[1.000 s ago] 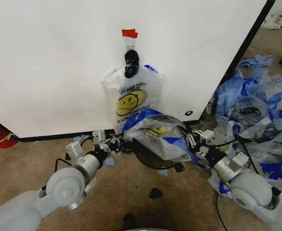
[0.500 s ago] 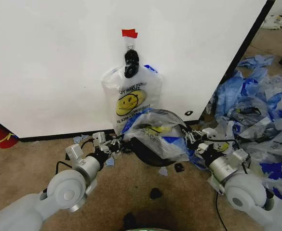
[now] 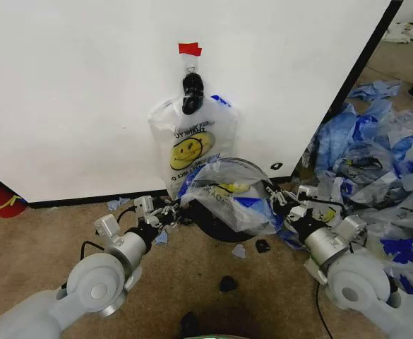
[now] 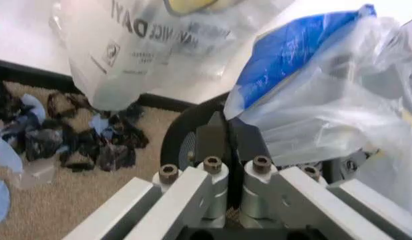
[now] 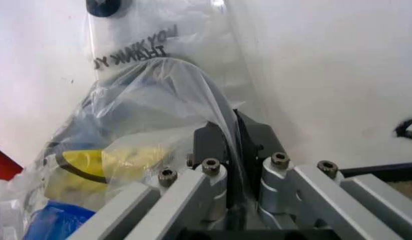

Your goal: Pick up the garbage bag from the wall and place it over the trash bin.

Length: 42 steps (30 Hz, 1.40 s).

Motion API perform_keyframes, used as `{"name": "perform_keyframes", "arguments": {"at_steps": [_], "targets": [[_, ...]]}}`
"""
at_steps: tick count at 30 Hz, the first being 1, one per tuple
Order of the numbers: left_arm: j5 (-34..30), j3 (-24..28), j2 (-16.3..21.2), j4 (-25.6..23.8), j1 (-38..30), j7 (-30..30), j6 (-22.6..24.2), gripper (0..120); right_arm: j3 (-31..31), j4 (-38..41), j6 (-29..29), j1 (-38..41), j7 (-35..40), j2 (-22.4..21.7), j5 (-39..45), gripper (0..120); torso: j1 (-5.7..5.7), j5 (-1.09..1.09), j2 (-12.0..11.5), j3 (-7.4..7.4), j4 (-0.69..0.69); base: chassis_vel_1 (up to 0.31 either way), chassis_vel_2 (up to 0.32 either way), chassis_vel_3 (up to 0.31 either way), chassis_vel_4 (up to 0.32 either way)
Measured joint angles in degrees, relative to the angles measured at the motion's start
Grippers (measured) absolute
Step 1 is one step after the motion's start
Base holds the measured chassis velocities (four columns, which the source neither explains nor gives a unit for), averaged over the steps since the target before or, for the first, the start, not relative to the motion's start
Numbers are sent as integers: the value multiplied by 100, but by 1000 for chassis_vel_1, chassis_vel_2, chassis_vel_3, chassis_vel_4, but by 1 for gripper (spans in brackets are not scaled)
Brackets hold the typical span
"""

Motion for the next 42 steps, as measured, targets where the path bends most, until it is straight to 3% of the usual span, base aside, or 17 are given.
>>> {"name": "perform_keyframes", "arguments": {"at_steps": [2, 11, 19, 29, 36, 42], "targets": [[1, -25, 14, -10, 18, 10, -25, 0, -19, -6, 9, -12, -19, -12, -77, 0, 0, 0, 0, 0, 0, 0, 0, 0, 0], [-107, -186, 74, -149, 132, -71, -67, 32, -160, 64, 38, -115, -142, -125, -454, 0, 0, 1, 0, 0, 0, 0, 0, 0, 0], [74, -380, 4, -137, 207, -461, -153, 63, 96, 220, 81, -239, -99, -145, -676, 0, 0, -2, 0, 0, 0, 0, 0, 0, 0], [-56, -571, 249, -802, 209, -594, -200, 98, 111, 40, 201, -393, 64, 19, -1847, 0, 0, 1, 0, 0, 0, 0, 0, 0, 0], [-622, -284, 389, -1312, 56, -510, -3, 100, -31, -104, 288, -212, 142, 147, -2494, 0, 0, 0, 0, 0, 1, 0, 0, 0, 0], [-764, 170, 354, -991, -435, -495, 102, 99, -331, -288, 324, 38, -29, 164, -2723, 0, 0, -1, 0, 1, 3, 0, 0, 0, 0]]}}
